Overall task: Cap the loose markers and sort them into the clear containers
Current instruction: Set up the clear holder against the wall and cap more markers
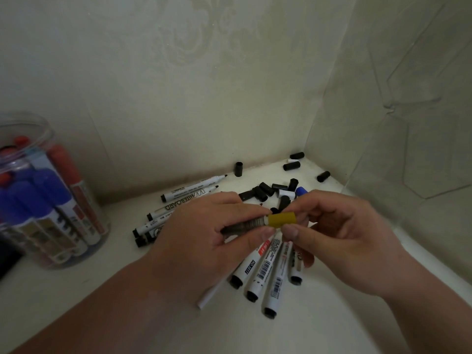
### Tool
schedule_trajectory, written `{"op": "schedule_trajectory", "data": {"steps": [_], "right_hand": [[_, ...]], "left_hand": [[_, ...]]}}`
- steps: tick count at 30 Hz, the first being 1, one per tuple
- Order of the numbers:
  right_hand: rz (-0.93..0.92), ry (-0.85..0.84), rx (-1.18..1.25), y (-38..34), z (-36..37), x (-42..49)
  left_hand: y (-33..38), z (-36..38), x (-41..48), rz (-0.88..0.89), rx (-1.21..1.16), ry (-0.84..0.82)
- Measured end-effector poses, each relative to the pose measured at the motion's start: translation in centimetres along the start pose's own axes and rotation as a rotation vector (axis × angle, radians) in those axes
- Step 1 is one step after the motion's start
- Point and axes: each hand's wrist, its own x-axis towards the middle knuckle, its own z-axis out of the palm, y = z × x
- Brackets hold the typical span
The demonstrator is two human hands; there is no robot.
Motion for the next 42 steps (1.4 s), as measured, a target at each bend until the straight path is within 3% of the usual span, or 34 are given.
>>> {"op": "schedule_trajectory", "data": {"steps": [7, 15, 21, 24, 32, 37, 42], "right_hand": [[-0.037, -0.025, -0.219, -0.2, -0.1, 0.0], [-0.084, -0.021, -0.31, -1.1, 0.9, 0.1], [-0.019, -0.037, -0.431, -0.6, 0.6, 0.1], [-0.084, -0.057, -0.475, -0.3, -0.1, 0.1], [-0.186, 0.012, -0.37, 0.6, 0.9, 1.0], [0.034, -0.033, 0.001, 1.1, 1.4, 1.2], [0.141, -0.138, 0.088, 0.7, 2.2, 1.3]], "left_hand": [[0.0, -0.2, 0.0, 0.035, 0.031, -0.028], [0.3, -0.5, -0.1, 0.055, -0.178, -0.028], [0.6, -0.3, -0.2, 0.05, -0.006, -0.096], [0.7, -0.3, 0.1, 0.082, 0.081, -0.112], [1.2, 0.2, 0.1, 0.141, 0.126, -0.185], [2.2, 0.5, 0.2, 0.182, 0.081, -0.21], [2.1, 0.4, -0.2, 0.234, 0.072, -0.139]]}}
